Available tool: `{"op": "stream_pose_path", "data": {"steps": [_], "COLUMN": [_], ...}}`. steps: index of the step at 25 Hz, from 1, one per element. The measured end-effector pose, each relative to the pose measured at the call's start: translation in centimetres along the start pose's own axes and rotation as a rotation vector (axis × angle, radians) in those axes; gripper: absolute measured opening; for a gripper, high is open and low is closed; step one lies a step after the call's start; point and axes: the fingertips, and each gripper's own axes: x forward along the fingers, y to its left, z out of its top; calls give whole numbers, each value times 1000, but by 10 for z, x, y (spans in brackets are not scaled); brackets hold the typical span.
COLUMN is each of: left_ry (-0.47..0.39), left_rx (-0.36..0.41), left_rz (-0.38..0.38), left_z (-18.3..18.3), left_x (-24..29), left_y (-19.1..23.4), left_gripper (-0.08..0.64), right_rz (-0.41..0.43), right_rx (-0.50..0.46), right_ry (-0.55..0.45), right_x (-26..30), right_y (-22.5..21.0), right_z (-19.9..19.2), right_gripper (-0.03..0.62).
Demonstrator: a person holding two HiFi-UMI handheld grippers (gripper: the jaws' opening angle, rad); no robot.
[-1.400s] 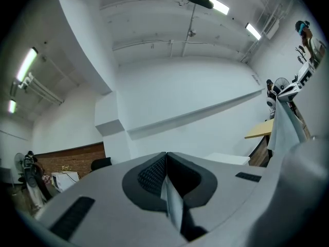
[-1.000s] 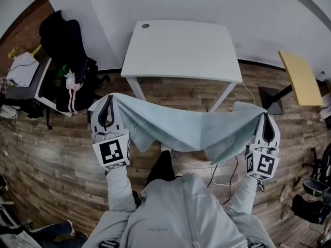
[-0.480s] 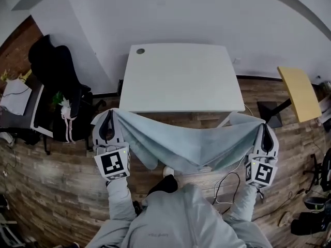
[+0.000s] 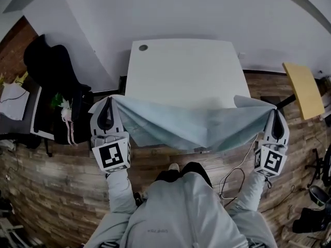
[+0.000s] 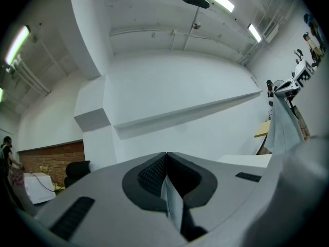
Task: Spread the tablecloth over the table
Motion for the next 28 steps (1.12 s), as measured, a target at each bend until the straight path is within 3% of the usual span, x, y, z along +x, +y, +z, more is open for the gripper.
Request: {"op": "stream_pose_path", "data": {"steps": [9,16,22,28], "left_ry": [-7,7,45,117], "left_rx": [-1,6,22,53], "left_rz": [-10,19,71,120], "left_z": [-10,-21,-35,-49], "left_x": [32,75,131,193], "left_y": [3,6,7,2], "left_gripper": [25,25,25,25], "right_rz": [-61,-119,-131,-92], "right_rx": [-12,-9,-24,-40], "right_ry": [18,63,91,116], "right_x": [27,59,120,202], "right_y": [-10,-31,-48,-55], "right_z": [-9,-37,-63,-84], "right_gripper": [23,23,23,23]}}
